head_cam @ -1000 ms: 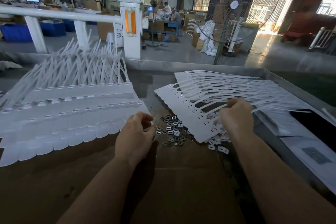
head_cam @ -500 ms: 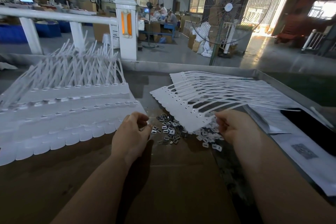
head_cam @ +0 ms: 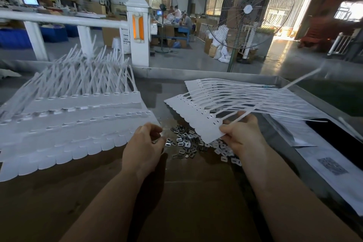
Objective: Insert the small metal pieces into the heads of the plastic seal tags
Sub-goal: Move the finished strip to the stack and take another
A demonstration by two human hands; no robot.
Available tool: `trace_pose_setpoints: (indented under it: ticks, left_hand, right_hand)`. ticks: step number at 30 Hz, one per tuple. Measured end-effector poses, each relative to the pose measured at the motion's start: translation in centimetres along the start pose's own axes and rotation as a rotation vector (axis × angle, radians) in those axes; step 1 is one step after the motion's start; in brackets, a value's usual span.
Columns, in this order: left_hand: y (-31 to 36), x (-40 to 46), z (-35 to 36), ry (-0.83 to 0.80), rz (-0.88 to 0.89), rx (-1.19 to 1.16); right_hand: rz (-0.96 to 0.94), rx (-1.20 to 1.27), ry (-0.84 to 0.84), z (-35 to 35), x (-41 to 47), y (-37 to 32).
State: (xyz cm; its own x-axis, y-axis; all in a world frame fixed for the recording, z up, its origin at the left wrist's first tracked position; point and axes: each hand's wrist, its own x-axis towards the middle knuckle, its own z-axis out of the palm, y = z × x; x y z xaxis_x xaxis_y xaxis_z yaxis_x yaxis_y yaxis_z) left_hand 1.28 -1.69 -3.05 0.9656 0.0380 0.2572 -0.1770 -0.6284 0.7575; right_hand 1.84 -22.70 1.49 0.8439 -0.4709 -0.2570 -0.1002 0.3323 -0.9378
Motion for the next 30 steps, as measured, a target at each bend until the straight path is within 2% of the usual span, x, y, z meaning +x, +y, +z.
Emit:
trace_pose_setpoints:
  ticks: [8, 30]
  left_hand:
    - [0.0, -0.3, -0.1, 0.007, 0.003, -0.006]
    - [0.4, -0.1, 0.0, 0.019, -0.009, -0.011]
  right_hand:
    - [-0.157, -0.032, 0.083, 1.1, -0.1, 0.5]
    - [-0.237, 0.098, 0.099, 4.6, 3.2, 0.4]
